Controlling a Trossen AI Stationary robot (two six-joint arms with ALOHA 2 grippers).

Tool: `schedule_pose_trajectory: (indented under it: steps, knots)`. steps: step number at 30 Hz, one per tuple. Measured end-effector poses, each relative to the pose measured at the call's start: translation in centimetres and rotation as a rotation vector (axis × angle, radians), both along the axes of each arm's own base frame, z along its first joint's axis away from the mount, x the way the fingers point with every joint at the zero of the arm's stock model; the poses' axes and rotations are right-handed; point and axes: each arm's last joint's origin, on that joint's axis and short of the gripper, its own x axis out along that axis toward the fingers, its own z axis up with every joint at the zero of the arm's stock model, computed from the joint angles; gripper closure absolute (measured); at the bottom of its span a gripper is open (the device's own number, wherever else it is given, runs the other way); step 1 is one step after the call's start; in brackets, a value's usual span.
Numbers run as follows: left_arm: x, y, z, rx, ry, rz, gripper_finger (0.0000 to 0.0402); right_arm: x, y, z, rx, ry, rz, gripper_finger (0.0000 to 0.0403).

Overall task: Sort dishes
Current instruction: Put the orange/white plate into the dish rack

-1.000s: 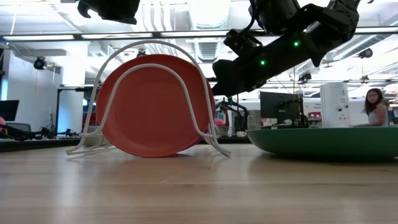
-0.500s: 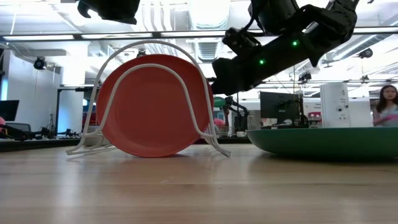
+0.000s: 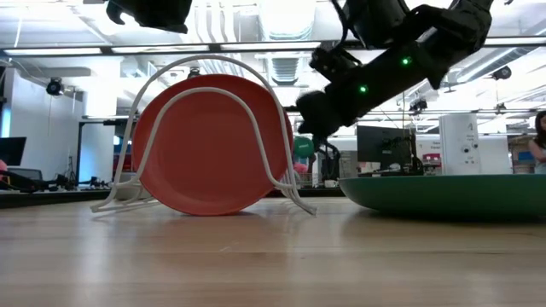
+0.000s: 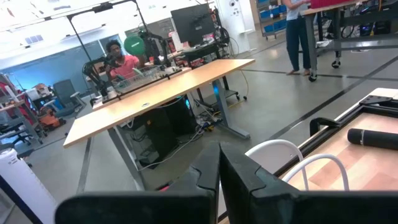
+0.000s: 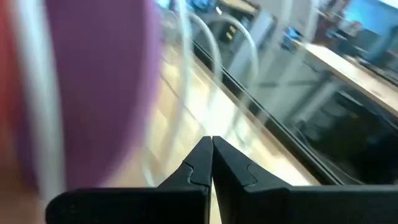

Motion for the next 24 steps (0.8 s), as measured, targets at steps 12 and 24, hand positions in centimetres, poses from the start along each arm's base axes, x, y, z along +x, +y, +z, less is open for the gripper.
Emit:
schedule_pose_trajectory:
  steps: [12, 24]
  knots:
    - [0.0, 0.0, 0.0, -0.001, -0.001, -0.008, 0.0401, -4.9, 0.5, 3.3, 0.190, 0.100, -0.089, 0.0403]
    - [0.2, -0.1, 0.2, -0.010, -0.031, -0.057, 0.0401, -11.7, 0.3, 7.8, 0.569, 0.172, 0.008, 0.0403]
